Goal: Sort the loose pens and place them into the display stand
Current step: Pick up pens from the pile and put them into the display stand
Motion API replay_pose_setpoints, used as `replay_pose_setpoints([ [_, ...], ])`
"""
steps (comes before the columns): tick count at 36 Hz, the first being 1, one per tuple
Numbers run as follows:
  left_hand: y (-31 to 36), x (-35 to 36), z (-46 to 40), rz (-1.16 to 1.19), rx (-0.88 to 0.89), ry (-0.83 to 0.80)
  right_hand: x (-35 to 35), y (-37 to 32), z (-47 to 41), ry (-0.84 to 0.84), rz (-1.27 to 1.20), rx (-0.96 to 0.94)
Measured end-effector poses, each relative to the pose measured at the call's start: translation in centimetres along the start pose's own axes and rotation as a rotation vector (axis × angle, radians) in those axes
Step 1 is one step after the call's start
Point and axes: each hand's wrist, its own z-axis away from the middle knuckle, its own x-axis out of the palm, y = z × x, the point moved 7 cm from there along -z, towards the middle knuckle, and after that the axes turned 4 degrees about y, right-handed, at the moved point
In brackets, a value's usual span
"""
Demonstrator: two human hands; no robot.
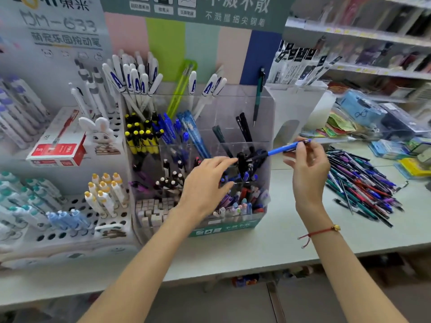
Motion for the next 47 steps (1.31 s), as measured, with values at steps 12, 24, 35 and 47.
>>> replay_pose_setpoints([
  [12, -5.2, -1.2, 0.8, -0.139, -0.060, 0.154, -1.3, 0.0, 1.9, -0.057, 0.084, -0.123],
  [24, -4.8, -0.8, 1.2, -0.175, -0.016, 0.120, 6.3, 0.5, 5.5, -0.222, 0.433, -0.510],
  [35, -2.4, -1.2, 1.2, -0.098, 0.047, 0.170, 7.5, 4.0, 6.4, -0.472, 0.839, -0.734],
  [47, 12.1, 5.5, -7.3, -0.004, 0.191, 0.015, -9.3, 8.8, -5.2, -0.507, 0.840, -0.195],
])
